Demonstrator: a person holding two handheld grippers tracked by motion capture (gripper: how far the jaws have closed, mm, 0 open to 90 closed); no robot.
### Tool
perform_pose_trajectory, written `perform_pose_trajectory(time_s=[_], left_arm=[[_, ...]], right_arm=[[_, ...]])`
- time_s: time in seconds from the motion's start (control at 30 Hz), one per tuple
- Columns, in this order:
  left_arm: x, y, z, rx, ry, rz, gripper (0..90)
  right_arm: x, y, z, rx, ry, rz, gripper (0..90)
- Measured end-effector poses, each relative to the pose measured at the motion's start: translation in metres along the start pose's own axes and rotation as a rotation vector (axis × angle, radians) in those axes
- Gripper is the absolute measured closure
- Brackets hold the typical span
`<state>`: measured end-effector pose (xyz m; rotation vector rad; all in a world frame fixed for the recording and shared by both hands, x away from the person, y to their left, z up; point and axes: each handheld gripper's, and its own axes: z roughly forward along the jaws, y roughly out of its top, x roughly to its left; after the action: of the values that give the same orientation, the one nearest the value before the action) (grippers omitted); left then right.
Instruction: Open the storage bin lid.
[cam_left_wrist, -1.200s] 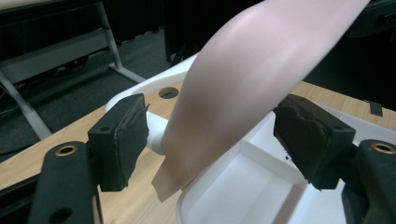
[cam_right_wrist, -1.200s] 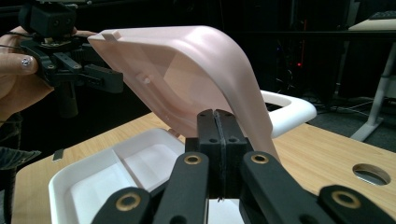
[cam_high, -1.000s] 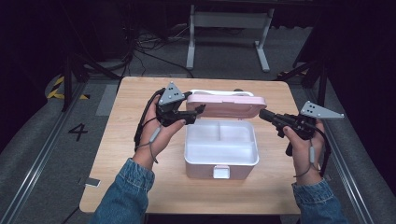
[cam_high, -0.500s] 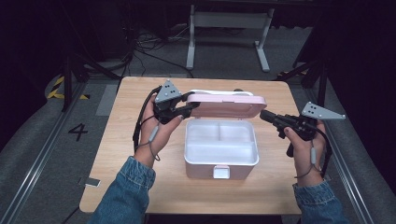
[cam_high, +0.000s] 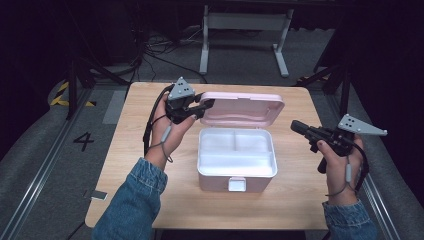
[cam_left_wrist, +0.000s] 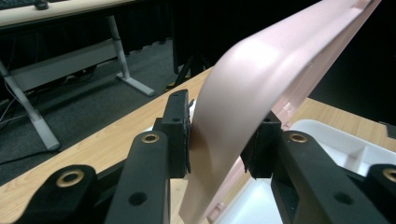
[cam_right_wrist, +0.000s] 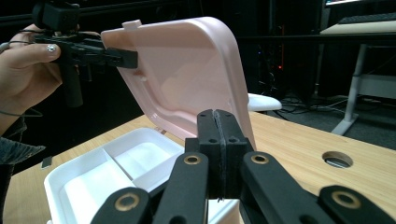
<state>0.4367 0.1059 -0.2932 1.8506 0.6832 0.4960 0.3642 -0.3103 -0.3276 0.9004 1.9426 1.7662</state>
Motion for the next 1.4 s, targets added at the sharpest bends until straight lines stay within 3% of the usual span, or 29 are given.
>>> perform_pose_trajectory(time_s=[0.67,0.83,1.17,1.4], left_arm=[[0.027,0.005,0.033,0.033,0.056,-0.015,66.4],[0.035,0.004,0.042,0.056,0.067,-0.044,65.2],[0.047,-0.003,0.055,0.092,0.107,-0.056,66.8],[0.057,-0.011,0.069,0.127,0.116,-0.099,68.4]], right_arm=[[-0.009,-0.01,-0.027,0.015,-0.083,0.036,88.4],[-0.011,-0.011,-0.026,0.016,-0.094,0.039,87.6],[-0.013,-0.013,-0.022,0.035,-0.09,0.043,84.5],[-0.014,-0.014,-0.023,0.037,-0.094,0.053,84.3]])
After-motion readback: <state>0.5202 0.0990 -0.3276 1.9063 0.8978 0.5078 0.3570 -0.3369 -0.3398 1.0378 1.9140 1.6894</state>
